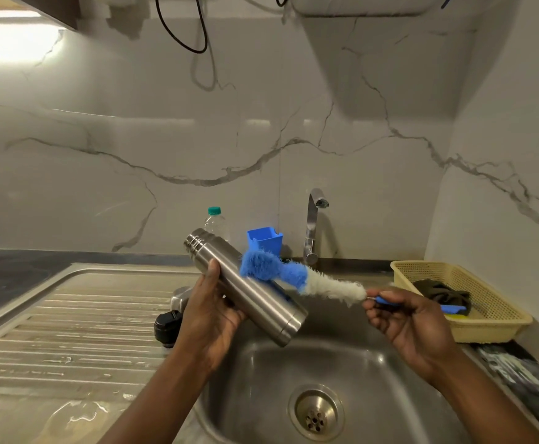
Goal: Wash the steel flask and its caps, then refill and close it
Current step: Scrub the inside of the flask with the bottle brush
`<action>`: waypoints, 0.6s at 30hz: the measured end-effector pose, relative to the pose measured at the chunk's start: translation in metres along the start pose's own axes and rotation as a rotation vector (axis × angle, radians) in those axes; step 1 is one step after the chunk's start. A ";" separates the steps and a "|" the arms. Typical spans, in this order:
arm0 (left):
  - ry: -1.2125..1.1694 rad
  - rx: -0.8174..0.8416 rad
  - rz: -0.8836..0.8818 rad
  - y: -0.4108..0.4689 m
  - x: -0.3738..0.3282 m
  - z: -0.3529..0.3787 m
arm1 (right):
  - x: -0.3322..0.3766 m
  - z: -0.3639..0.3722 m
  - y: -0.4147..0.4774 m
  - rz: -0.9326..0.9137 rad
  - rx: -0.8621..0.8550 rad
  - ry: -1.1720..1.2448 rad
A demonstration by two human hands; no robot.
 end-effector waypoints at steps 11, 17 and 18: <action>0.119 0.047 0.018 -0.008 0.006 0.007 | -0.007 0.011 -0.003 -0.015 0.084 0.001; 0.169 0.065 0.060 -0.005 -0.001 0.006 | 0.014 -0.010 0.000 -0.107 -0.020 0.003; 0.187 0.077 0.064 -0.006 0.001 0.008 | 0.010 -0.007 0.001 -0.095 -0.017 0.018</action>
Point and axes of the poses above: each hand's wrist, its own y-axis towards the middle knuckle, its own z-axis out of the palm, x = y × z, the point moved 7 cm from there along y, towards the middle knuckle, and after that the axes turned 6 degrees about -x, right-handed, at the moved point
